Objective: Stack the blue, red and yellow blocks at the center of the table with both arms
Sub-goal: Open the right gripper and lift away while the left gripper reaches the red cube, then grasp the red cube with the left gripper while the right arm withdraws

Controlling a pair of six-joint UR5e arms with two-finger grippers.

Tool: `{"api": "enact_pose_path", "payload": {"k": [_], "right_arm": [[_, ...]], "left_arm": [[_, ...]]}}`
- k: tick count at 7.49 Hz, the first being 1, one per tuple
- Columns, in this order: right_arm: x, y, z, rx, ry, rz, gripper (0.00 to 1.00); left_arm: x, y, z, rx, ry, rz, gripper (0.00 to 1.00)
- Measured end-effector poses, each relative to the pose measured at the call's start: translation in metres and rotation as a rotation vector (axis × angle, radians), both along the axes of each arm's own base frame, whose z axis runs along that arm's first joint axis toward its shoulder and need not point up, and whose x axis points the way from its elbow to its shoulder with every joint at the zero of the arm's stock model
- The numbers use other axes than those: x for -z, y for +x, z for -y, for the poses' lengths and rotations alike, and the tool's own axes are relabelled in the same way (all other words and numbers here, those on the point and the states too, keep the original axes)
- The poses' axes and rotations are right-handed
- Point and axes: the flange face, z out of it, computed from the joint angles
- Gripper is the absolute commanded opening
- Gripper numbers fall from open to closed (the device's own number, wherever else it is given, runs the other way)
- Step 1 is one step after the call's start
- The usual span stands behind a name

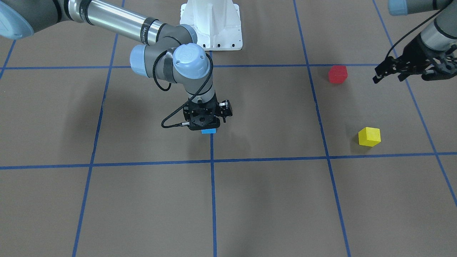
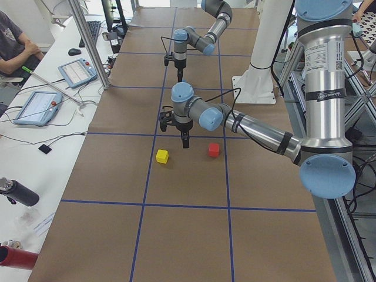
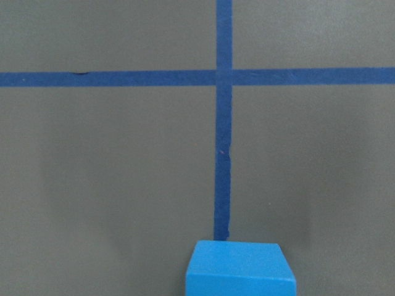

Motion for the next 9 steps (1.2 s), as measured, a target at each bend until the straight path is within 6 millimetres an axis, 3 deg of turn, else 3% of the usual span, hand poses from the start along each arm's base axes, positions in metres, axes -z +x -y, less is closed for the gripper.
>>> {"api": "enact_pose_path", "payload": {"k": [1,3,4,6,9], "right_arm": [[0.004,0.025,0.000,-0.005,-0.011,0.012,1.00],[-0.009,0.086,-0.014,-0.021,-0.015,0.027,1.00],[-0.017,0.099,-0.019,-0.025,-0.016,0.027,1.00],[-0.028,0.107,-0.022,-0.031,-0.020,0.016,1.00],[-0.042,0.110,-0.022,-0.038,-0.026,-0.002,1.00]], "left_arm": [[0.007,0.020,-0.029,-0.001,0.009,0.030,0.97],[-0.006,0.047,-0.085,-0.033,0.061,0.056,0.96],[-0.012,0.067,-0.105,-0.060,0.080,0.071,0.99],[-0.019,0.086,-0.121,-0.091,0.105,0.078,0.99],[-0.041,0.105,-0.128,-0.116,0.157,0.051,0.99]]}}
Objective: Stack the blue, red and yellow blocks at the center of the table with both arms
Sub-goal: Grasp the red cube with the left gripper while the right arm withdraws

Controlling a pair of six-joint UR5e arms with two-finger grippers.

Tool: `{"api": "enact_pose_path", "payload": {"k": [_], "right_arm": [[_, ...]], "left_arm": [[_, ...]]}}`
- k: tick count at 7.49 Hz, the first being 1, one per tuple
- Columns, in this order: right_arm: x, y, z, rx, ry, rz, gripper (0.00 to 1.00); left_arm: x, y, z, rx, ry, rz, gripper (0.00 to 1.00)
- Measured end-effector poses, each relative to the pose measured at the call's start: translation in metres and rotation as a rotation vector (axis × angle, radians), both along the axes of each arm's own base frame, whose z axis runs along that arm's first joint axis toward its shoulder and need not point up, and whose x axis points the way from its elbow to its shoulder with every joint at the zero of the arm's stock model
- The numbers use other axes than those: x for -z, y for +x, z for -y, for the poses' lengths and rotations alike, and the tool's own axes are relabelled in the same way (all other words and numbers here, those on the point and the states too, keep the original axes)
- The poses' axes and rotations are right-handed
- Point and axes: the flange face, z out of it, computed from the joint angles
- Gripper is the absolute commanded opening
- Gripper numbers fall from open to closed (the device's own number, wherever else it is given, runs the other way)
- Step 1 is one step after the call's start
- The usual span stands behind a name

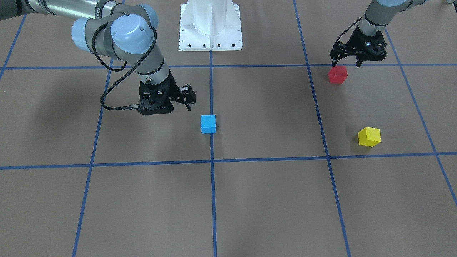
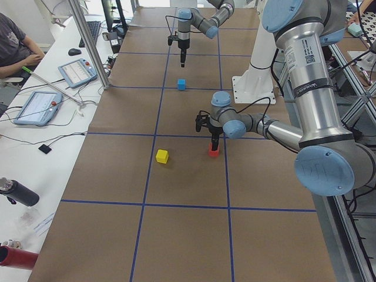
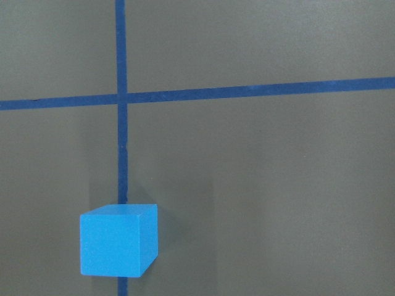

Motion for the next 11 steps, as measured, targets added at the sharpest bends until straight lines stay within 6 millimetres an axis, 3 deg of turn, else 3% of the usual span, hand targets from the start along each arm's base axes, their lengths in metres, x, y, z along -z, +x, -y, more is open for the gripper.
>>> {"api": "enact_pose_path", "payload": {"k": [5,7,8,9,10,11], "right_arm": [[-0.001,0.001,0.001,-0.010,0.008,-0.005,1.00],[-0.002,0.002,0.001,-0.012,0.008,-0.005,1.00],[-0.003,0.004,0.001,-0.014,0.008,-0.006,1.00],[-0.005,0.007,0.000,-0.015,0.008,-0.006,1.00],[-0.007,0.010,-0.002,-0.015,0.007,-0.006,1.00],[-0.007,0.011,-0.002,-0.015,0.007,-0.005,1.00]], "left_arm": [[-0.029,0.018,-0.006,-0.031,0.008,0.001,0.99],[-0.031,0.025,-0.005,-0.037,0.011,-0.014,0.99],[-0.032,0.032,-0.005,-0.043,0.012,-0.017,0.90],[-0.032,0.037,-0.004,-0.047,0.013,-0.019,0.61],[-0.033,0.040,-0.003,-0.049,0.013,-0.019,0.24],[-0.034,0.041,-0.003,-0.049,0.014,-0.017,0.00]]}}
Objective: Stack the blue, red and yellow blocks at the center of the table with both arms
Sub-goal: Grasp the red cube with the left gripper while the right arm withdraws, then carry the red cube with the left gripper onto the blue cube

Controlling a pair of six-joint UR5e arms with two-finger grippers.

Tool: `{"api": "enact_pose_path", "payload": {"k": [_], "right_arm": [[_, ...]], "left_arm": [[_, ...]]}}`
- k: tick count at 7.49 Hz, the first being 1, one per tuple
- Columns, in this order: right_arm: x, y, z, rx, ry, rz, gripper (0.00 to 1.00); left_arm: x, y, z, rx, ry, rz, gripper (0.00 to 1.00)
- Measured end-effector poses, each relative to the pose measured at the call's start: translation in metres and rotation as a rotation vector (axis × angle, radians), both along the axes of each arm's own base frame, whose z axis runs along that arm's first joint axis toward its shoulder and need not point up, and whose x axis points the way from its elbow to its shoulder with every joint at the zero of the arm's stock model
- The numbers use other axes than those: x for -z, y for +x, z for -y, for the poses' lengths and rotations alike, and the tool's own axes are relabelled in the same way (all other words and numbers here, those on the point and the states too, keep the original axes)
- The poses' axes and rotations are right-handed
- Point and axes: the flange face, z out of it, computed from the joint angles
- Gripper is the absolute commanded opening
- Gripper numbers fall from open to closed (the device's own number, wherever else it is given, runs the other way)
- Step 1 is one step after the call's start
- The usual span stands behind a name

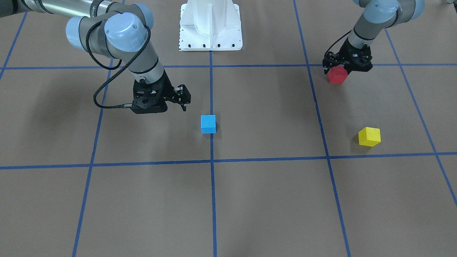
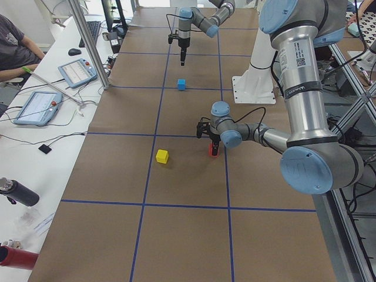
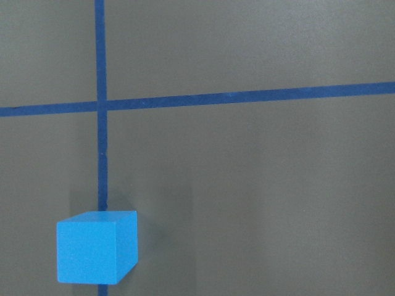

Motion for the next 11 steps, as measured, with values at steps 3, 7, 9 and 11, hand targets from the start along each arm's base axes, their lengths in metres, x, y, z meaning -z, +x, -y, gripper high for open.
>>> {"api": "enact_pose_path", "payload": {"k": [3,7,9,11], "right_arm": [[-0.001,0.003,0.001,-0.004,-0.001,-0.001,1.00],[-0.052,0.070,0.002,0.003,0.019,-0.029,1.00],[-0.091,0.123,0.015,0.032,0.019,-0.041,1.00],[-0.134,0.177,0.027,0.063,0.038,-0.067,1.00]], "left_arm": [[0.020,-0.006,-0.004,-0.029,-0.023,-0.046,0.00],[0.122,0.012,0.034,-0.015,-0.086,-0.229,0.00],[0.217,0.067,0.073,0.025,-0.106,-0.204,0.00],[0.321,0.137,0.113,0.066,-0.084,-0.148,0.00]]}}
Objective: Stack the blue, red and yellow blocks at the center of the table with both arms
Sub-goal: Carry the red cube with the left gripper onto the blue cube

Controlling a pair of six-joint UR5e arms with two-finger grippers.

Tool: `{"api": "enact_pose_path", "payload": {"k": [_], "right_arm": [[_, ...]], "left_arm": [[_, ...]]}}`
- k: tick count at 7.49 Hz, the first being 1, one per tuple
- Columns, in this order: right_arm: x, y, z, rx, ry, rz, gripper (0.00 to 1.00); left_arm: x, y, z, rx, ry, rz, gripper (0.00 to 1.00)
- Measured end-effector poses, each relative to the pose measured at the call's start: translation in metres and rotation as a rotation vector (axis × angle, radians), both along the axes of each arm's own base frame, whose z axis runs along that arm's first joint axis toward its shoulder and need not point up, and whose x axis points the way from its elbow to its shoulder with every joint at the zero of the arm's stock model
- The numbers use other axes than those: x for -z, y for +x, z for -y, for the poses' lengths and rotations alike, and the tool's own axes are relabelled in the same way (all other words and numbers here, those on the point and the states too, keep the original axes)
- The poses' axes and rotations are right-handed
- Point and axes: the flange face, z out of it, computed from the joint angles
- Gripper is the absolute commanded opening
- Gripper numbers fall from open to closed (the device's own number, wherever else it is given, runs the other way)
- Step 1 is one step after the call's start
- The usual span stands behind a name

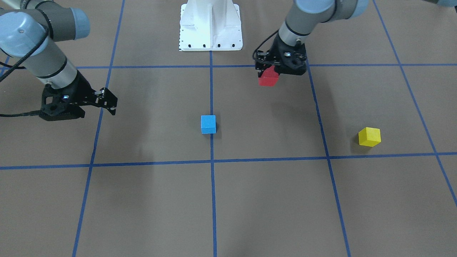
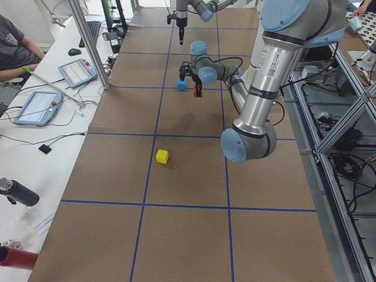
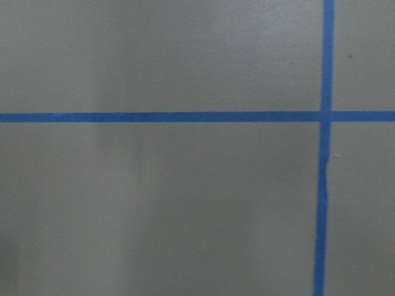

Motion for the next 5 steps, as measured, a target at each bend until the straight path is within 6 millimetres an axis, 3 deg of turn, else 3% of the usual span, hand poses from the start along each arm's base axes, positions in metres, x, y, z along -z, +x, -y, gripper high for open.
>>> {"api": "enact_pose_path", "payload": {"k": [2,3,5], "right_arm": [[-0.033,0.031,0.001,0.008,0.005,-0.033,1.00],[-0.042,0.040,0.001,0.003,-0.001,-0.043,1.00],[-0.049,0.046,0.001,-0.005,-0.009,-0.052,1.00]], "left_arm": [[0.068,0.068,0.044,0.023,0.027,0.040,0.00],[0.089,0.095,0.062,0.017,0.037,0.061,0.00],[0.096,0.124,0.081,-0.020,0.066,0.104,0.00]]}}
